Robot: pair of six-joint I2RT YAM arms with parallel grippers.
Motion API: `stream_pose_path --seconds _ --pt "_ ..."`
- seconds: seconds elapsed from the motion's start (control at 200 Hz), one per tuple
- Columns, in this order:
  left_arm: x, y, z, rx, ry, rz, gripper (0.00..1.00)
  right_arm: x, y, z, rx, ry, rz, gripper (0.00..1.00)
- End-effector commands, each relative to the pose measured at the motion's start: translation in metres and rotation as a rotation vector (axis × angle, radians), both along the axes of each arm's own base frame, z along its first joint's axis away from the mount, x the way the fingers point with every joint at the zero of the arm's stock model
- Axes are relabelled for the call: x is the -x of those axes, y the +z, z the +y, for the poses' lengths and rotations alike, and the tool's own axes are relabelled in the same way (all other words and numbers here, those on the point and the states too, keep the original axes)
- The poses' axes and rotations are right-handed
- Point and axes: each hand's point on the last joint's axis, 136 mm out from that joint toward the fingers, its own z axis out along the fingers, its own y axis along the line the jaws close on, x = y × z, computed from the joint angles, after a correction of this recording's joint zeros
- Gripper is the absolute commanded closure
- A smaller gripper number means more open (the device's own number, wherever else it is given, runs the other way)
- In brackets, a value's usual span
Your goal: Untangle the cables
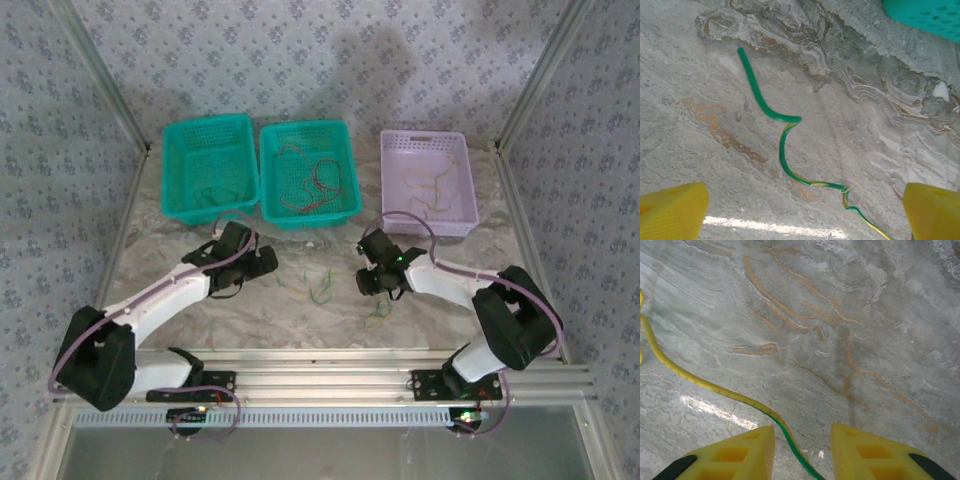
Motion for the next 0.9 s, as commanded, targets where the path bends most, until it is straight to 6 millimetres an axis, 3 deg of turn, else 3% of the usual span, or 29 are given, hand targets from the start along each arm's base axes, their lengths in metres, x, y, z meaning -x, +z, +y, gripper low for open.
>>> stream_pose_path --seconds 0.0,0.175,0.45,0.56,0.744,0.894 --pt "-0.003 -0.003 -0.006 0.006 -0.012 0.007 0.0 0.0 0.003 0.0 -0.004 0.007 0.0 0.68" --pt "-0.003 -0.012 -0.006 -0.011 -0.017 0.031 0.0 0.001 0.002 0.0 -0.005 0.011 0.001 0.65" --pt "-0.003 -0.022 -0.005 -0.042 -0.028 0.053 0.03 0.001 0.001 0.0 -0.008 0.013 0.005 0.8" --pt "-0.005 -0.024 -0.005 -0.043 -0.027 0.049 0.12 0.002 0.0 0.0 -0.01 0.014 0.01 0.88" --pt "-0.01 -0.023 -0.008 -0.029 -0.026 0.028 0.35 0.002 0.001 0.001 -0.014 0.02 0.01 0.91" --pt "-0.012 -0.026 -0.011 -0.025 -0.029 0.037 0.47 0.003 0.004 0.003 -0.024 0.03 0.004 0.98"
